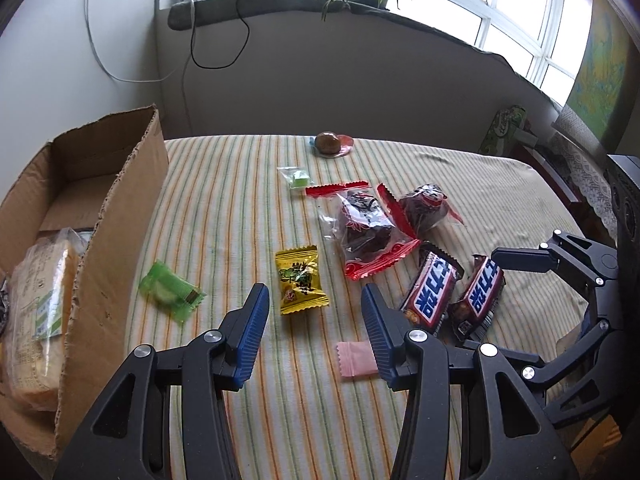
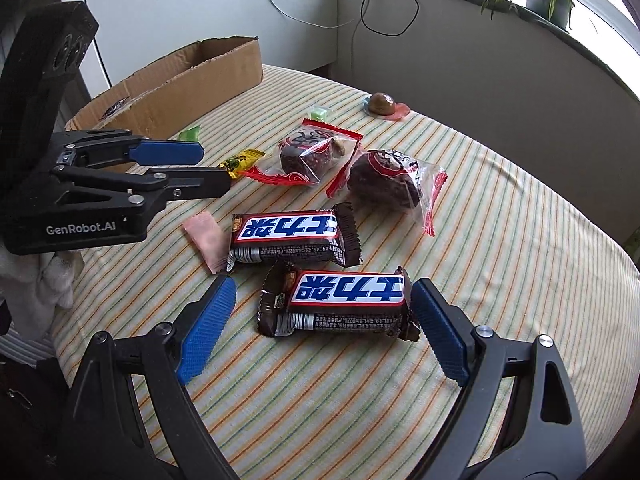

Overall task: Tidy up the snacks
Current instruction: 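Grasp a Snickers bar with the right tool while the left tool grasps the yellow snack packet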

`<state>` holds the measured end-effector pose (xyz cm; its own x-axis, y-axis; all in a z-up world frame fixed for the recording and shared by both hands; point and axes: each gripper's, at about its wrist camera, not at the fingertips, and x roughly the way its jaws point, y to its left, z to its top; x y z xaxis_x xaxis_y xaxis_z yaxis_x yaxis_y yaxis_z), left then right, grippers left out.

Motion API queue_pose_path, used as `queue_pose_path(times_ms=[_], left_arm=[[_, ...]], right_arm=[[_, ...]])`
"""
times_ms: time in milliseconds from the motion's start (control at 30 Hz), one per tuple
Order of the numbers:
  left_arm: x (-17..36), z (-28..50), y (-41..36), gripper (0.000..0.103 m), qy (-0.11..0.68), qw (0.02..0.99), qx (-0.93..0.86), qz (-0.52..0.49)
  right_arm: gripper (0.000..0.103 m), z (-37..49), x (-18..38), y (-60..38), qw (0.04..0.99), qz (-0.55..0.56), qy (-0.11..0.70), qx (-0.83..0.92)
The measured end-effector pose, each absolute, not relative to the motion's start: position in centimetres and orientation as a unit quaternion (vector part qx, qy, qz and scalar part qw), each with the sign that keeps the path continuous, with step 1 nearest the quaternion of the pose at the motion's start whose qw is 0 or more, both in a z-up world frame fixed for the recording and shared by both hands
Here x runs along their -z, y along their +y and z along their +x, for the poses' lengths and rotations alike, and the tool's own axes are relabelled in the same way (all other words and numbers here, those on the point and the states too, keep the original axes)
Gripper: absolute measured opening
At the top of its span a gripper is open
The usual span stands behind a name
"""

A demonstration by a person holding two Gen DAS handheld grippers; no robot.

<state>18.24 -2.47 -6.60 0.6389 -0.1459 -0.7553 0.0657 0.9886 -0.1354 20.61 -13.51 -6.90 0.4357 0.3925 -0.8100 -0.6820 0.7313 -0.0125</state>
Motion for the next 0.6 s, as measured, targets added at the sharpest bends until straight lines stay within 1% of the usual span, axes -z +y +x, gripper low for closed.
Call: queue_pose_path(times_ms=[33,200,300,467,500,533,567,600], left_arm=[[6.7,18.5,-2.4,0.04,0.423,0.903,0.058,-0.05],[7.3,19.3,-2.7,0.037,0.432,0.899,0.058,-0.046],[7.8,19.7,-2.9,0.031,0.436,0.897,0.056,-0.043],[7.8,19.9,-2.6,0.029,0.436,0.897,0.057,-0.052],[7.8,19.9,-2.6,0.027,0.436,0.897,0.055,-0.051],[7.9,19.9,-2.5,0.026,0.436,0.897,0.055,-0.052],[7.8,19.9,-2.4,0.026,0.436,0.897,0.055,-0.052],[7.9,19.9,-2.4,0.025,0.435,0.897,0.055,-0.054]], right_arm=[[0.091,20.6,7.0,-13.5,0.83,-0.171,0.421,-0.324],[0.091,20.9,7.4,-13.2,0.826,-0.174,0.427,-0.324],[0.092,20.9,7.6,-13.0,0.825,-0.18,0.429,-0.32],[0.091,21.0,7.9,-12.7,0.826,-0.186,0.428,-0.317],[0.091,21.1,7.9,-12.7,0.826,-0.185,0.428,-0.316],[0.091,21.0,7.9,-12.8,0.827,-0.182,0.428,-0.316],[0.086,21.0,7.8,-12.9,0.829,-0.18,0.427,-0.314],[0.083,21.0,7.8,-13.1,0.831,-0.178,0.427,-0.31]])
